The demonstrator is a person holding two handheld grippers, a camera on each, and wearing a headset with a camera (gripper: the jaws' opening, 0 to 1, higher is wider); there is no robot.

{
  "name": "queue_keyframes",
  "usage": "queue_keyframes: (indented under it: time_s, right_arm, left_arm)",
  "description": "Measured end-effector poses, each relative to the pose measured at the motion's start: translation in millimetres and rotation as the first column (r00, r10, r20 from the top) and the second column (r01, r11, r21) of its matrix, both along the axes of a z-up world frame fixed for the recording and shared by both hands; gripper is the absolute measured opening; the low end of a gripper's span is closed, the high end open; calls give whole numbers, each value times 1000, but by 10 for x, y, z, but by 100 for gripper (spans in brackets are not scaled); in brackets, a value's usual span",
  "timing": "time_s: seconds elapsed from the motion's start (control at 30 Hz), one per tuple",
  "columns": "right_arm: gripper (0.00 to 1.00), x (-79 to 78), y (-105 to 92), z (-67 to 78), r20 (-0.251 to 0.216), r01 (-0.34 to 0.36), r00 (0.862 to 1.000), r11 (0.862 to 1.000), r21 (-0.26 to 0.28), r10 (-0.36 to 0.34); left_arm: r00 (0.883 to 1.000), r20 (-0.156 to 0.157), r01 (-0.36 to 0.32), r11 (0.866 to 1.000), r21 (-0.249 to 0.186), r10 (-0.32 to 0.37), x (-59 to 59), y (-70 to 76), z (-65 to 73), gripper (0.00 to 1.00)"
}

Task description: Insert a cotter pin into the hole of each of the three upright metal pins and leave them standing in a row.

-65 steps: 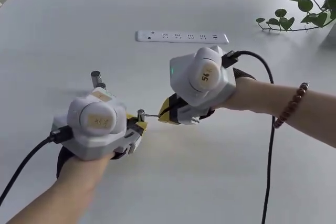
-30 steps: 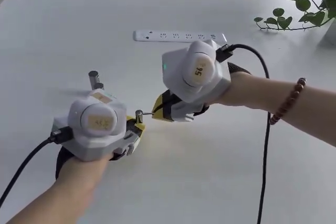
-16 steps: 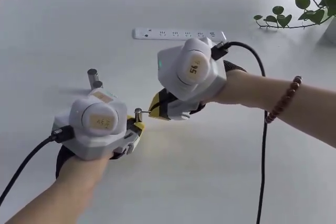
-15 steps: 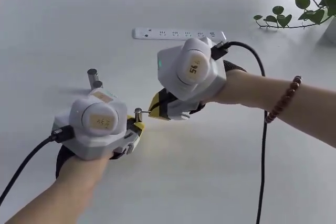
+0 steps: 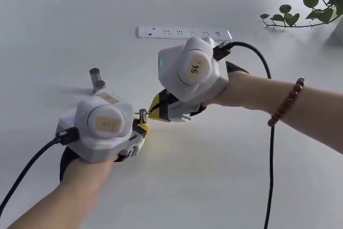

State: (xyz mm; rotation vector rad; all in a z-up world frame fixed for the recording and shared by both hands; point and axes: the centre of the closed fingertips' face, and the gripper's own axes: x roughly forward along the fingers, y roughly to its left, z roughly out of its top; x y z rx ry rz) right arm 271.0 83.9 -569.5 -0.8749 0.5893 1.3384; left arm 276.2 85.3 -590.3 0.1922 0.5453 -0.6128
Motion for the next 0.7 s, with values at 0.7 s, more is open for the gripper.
queue_keyframes:
  time_s: [0.7]
  right_arm:
    - [0,-54,-77,75,-5,17,1000,999,27,-17]
  left_arm:
    - [1000,-8,-19,1000,-12,19,-5,-8,-21,7]
